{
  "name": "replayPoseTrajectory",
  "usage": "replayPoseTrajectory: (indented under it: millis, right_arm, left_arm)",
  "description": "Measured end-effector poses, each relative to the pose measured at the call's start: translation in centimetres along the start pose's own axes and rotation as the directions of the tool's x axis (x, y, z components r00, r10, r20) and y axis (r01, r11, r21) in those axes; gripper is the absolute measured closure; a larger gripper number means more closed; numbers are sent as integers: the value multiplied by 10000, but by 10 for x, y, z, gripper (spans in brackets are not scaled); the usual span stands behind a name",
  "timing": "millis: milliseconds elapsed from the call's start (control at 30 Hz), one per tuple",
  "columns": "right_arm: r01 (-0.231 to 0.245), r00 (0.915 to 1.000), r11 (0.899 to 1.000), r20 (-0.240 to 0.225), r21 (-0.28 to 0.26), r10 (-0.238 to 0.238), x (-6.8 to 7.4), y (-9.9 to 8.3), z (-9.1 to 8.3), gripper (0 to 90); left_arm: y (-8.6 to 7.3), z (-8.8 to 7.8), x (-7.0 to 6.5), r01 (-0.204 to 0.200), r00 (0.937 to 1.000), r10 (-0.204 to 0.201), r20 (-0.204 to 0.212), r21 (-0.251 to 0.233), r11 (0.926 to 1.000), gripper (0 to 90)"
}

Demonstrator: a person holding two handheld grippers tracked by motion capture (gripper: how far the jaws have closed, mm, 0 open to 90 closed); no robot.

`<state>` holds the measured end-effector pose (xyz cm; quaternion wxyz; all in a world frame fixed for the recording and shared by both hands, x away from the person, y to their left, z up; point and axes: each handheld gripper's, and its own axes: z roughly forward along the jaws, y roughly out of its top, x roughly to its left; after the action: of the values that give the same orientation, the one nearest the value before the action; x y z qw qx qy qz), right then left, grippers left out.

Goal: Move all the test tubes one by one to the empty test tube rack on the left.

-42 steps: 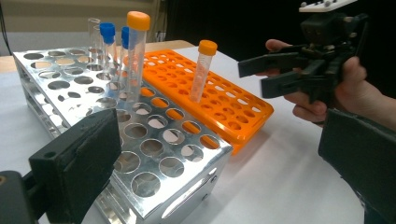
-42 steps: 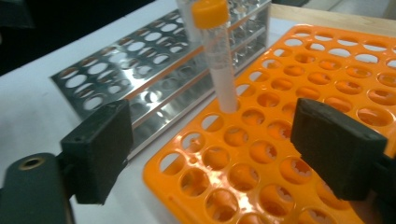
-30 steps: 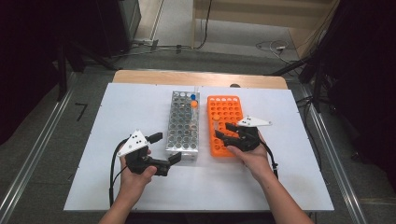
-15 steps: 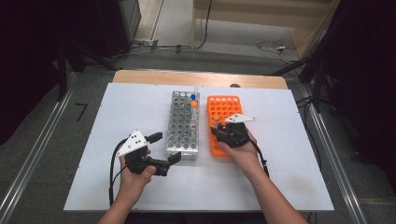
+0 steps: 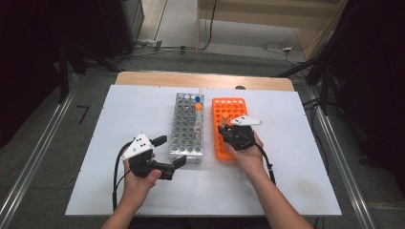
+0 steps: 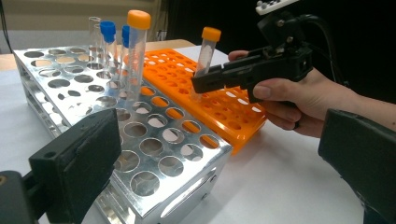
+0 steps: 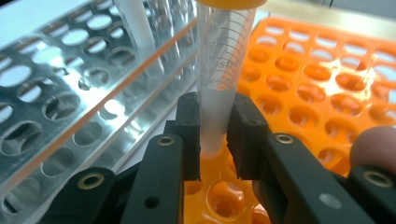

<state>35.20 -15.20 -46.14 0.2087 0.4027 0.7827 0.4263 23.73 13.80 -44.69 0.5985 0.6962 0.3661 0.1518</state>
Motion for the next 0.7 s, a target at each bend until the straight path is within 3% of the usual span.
replayPoseTrajectory:
  millis: [233,433,700]
  right_arm:
    - [150,9992,9962,-349,-862,-180,0,5,-22,728]
    - [587,9939,9932,-877,-1001,-676,6,2,-45,728]
    - [964,9809,9886,-1578,-1155,-1141,23,-11,-71,729]
  left_arm:
    - [4,3,-2,-2,9999,3,110,-64,10000,0]
    - [8,10,-9,-55,9990,63,433,-167,9998,0]
    - [13,22,-24,-445,9942,455,976,-120,9989,61]
